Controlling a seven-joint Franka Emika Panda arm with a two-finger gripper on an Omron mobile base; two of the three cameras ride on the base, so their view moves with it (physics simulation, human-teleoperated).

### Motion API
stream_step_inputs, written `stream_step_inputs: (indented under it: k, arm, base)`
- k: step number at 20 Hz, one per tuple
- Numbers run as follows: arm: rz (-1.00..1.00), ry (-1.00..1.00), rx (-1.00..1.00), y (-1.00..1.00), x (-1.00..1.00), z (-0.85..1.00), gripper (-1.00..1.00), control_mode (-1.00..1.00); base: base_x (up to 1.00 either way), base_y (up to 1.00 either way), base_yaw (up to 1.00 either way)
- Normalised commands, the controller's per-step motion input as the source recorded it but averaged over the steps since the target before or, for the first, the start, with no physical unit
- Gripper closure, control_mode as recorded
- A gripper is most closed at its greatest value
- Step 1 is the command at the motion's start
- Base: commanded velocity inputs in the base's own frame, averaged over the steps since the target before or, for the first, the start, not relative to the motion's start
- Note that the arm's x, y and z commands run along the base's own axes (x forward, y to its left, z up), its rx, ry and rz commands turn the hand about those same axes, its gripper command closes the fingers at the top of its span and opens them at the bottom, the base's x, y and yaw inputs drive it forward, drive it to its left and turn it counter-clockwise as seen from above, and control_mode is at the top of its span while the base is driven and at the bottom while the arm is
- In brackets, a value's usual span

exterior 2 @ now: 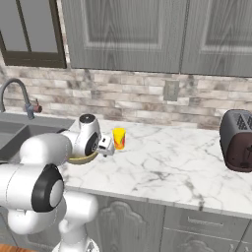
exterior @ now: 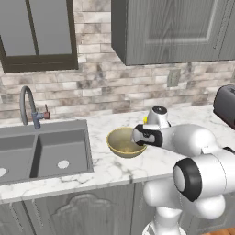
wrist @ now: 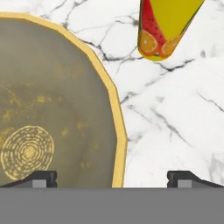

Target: Place the cup in the left basin and the bowl in the right basin of the sink.

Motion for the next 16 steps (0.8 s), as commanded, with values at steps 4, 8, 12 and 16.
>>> stream_step_inputs:
  k: [4, 8, 12, 16]
  arm:
    - [-0.01, 0.0, 0.0, 0.0, 0.18, -0.13, 1.0, -1.0]
    - [-0.01, 0.0, 0.0, 0.0, 0.07, -0.09, 1.0, -1.0]
    - [0.0, 0.0, 0.0, 0.0, 0.0, 0.0, 1.0, -1.0]
    - [0.0, -0.01, 0.0, 0.0, 0.0, 0.0, 1.0, -1.0]
  base:
    - [0.0, 0.0, 0.0]
    - [0.0, 0.0, 0.0]
    - [0.0, 0.0, 0.0]
    - [0.0, 0.0, 0.0]
